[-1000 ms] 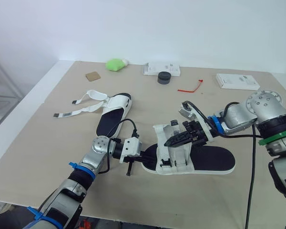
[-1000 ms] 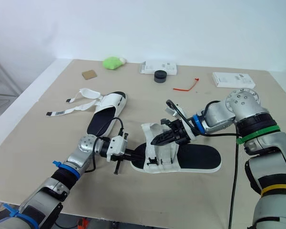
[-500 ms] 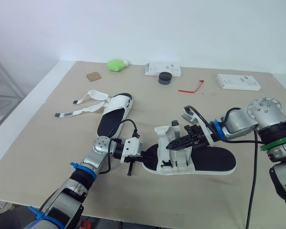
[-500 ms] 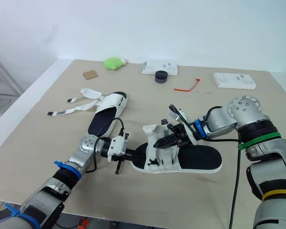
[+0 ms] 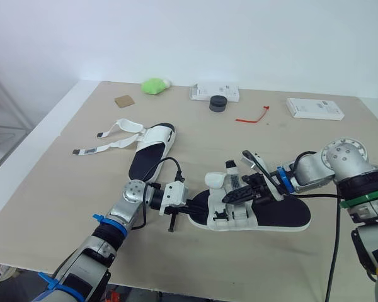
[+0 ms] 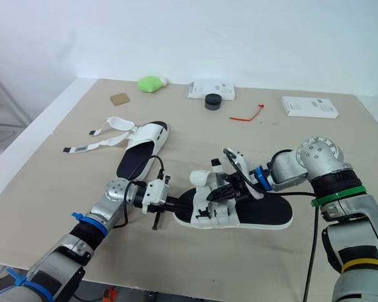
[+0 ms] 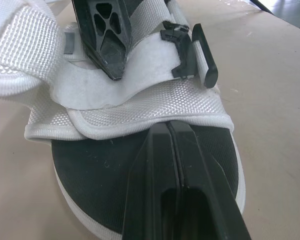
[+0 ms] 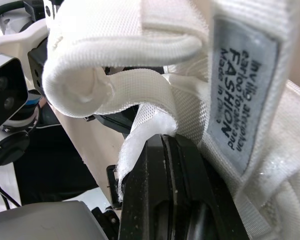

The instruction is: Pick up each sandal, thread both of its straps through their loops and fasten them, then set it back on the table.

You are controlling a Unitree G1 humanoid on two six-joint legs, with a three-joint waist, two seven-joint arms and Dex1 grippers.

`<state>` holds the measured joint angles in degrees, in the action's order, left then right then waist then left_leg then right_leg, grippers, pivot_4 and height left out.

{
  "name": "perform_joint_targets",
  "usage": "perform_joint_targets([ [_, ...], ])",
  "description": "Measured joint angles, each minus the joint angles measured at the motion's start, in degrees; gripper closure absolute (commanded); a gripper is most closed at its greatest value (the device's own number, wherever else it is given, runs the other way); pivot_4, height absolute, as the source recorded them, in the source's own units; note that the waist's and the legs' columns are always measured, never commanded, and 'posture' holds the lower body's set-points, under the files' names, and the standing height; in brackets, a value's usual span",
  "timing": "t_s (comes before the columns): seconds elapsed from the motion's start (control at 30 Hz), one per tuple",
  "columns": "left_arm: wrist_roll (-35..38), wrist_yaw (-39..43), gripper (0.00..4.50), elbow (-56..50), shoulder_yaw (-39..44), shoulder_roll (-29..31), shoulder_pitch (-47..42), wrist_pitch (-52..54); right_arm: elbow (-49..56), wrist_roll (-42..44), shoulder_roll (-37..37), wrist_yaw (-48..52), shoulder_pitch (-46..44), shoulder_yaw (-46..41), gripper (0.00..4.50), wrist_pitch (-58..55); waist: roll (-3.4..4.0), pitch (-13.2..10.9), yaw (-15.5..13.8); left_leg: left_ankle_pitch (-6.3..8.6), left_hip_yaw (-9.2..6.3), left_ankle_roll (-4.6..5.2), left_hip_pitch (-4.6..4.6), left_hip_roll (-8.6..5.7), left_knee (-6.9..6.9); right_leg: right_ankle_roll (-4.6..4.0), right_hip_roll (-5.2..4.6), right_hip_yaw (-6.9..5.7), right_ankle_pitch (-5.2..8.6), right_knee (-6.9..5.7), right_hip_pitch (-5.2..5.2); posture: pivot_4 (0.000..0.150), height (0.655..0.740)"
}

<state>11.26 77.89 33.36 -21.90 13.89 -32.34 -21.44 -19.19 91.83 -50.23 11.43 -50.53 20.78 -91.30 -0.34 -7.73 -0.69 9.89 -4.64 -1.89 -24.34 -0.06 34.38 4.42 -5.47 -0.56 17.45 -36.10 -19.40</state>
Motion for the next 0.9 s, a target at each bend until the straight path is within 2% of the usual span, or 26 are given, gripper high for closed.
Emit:
perform_joint_targets([
  [0.1, 0.0, 0.12, 4.5, -0.03, 0.01, -0.01, -0.01, 0.0, 4.69, -1.16, -1.73, 2.77, 0.95, -0.59, 4.44, 0.2, 0.0, 0.03, 0.0, 0.01, -0.06, 0.01, -0.01, -0.06, -0.04, -0.01, 0.0, -0.01, 0.04, 0.0, 0.0, 0.15, 0.74],
  [0.3, 0.0, 0.14, 4.5, -0.03, -0.02, -0.02, 0.01, 0.0, 14.69, -9.69, -1.86, 6.69, 4.28, -2.93, 4.44, 0.48, -0.05, 0.07, 0.0, 0.02, -0.13, -0.01, -0.02, -0.08, -0.07, 0.04, -0.01, -0.09, 0.15, 0.0, 0.01, 0.15, 0.74],
  [0.5, 0.0, 0.11, 4.5, -0.02, -0.04, -0.01, 0.02, 0.0, 18.55, -16.14, -0.68, 10.47, 5.7, -5.22, 4.44, 0.46, -0.12, 0.1, 0.0, 0.02, -0.13, -0.01, -0.02, -0.09, -0.08, 0.02, -0.01, -0.11, 0.15, 0.0, 0.03, 0.15, 0.74],
  [0.63, 0.0, 0.08, 4.5, 0.0, -0.04, -0.01, 0.05, -0.02, 22.1, -23.08, 0.81, 13.06, 6.71, -5.99, 4.44, 4.03, -0.12, 0.1, 0.02, 0.02, -0.13, -0.01, -0.01, -0.1, -0.07, 0.03, 0.0, -0.11, 0.14, 0.0, 0.03, 0.15, 0.74],
  [0.83, 0.0, 0.01, 4.5, 0.0, -0.04, -0.02, 0.07, -0.05, 24.11, -29.11, 2.05, 17.17, 7.17, -6.09, 4.44, 7.29, -0.13, 0.08, 0.02, 0.02, -0.15, 0.0, -0.01, -0.13, -0.07, 0.07, -0.01, -0.08, 0.12, 0.0, 0.03, 0.15, 0.74],
  [0.9, 0.0, -0.01, 4.5, -0.01, -0.04, -0.12, 0.08, -0.19, 28.55, -31.18, 0.57, 21.08, 9.06, -6.55, 4.44, 11.11, -0.1, 0.04, -0.02, 0.02, -0.16, -0.01, -0.03, -0.15, -0.07, 0.09, -0.01, -0.1, 0.14, 0.0, 0.02, 0.15, 0.74],
])
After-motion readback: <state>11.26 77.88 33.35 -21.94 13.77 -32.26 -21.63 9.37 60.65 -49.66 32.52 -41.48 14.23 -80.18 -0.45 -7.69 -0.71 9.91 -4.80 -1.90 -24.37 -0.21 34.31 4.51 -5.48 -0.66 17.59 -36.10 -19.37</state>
